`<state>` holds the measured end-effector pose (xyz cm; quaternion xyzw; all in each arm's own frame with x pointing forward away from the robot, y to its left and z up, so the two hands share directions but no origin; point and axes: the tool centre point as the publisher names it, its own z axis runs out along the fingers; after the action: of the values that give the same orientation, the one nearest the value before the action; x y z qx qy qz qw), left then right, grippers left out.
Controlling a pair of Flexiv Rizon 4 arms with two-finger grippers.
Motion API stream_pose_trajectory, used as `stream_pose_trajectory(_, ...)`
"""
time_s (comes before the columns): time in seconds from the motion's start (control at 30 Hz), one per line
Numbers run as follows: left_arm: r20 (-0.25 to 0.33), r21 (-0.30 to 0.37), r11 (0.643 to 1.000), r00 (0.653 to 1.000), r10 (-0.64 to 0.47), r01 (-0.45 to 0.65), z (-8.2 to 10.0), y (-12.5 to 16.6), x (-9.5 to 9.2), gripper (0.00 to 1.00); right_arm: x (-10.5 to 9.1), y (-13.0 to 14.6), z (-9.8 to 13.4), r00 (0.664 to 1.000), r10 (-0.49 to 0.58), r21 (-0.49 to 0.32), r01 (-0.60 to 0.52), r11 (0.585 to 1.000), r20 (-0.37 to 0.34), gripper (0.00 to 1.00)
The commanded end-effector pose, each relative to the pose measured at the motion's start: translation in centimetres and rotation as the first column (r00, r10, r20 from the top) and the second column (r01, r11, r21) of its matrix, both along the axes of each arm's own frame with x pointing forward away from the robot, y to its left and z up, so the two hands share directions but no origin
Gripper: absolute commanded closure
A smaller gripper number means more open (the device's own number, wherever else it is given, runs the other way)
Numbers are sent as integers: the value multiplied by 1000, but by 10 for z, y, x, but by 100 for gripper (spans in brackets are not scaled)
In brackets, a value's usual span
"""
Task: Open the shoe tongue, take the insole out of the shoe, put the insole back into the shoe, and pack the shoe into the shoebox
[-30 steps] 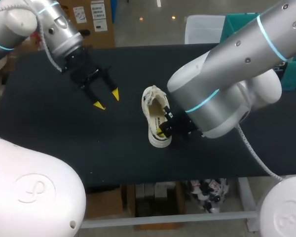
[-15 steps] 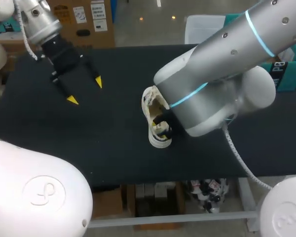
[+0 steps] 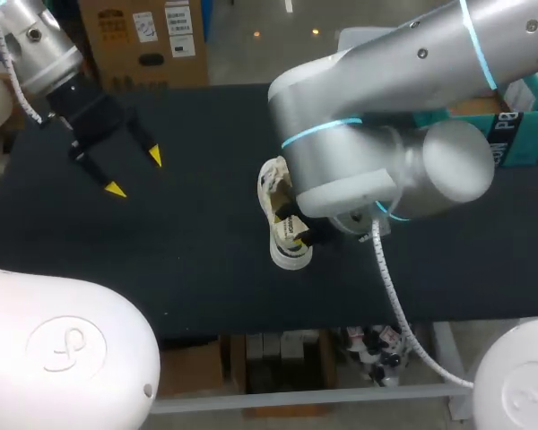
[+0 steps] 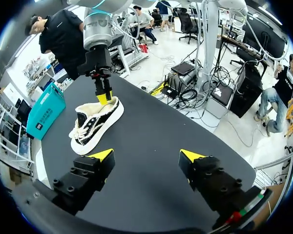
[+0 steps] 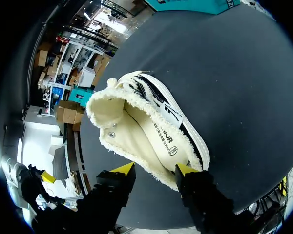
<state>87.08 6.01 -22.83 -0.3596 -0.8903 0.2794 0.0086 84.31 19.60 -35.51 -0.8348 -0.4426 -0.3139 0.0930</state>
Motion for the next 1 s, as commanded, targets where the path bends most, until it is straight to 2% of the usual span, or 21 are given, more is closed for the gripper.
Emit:
stream_pose_trajectory(0.03, 4, -1, 1000, 1000, 19, -19, 2, 8, -2, 20, 6, 8, 2, 999, 4, -70, -7, 998, -35, 100)
stream_pose_trajectory(0.17, 4, 2, 999, 999, 33, -33, 4, 15, -2, 25, 11, 9, -1, 999, 15, -79, -18, 997, -33, 100)
stream_pose_trajectory(0.53, 3, 7, 998, 998, 67, -67, 3, 32, -6, 25, 29, 7, -25, 998, 31, -47, -33, 998, -47, 100)
stream_pose_trajectory(0.8, 3, 6, 996, 997, 83, -83, 3, 41, -6, 25, 32, 6, -45, 997, 17, -32, -20, 999, -75, 100)
stream_pose_trajectory(1.0, 2, 8, 996, 996, 84, -84, 2, 40, -6, 25, 28, 5, -34, 999, 11, 5, -11, 1000, -42, 100)
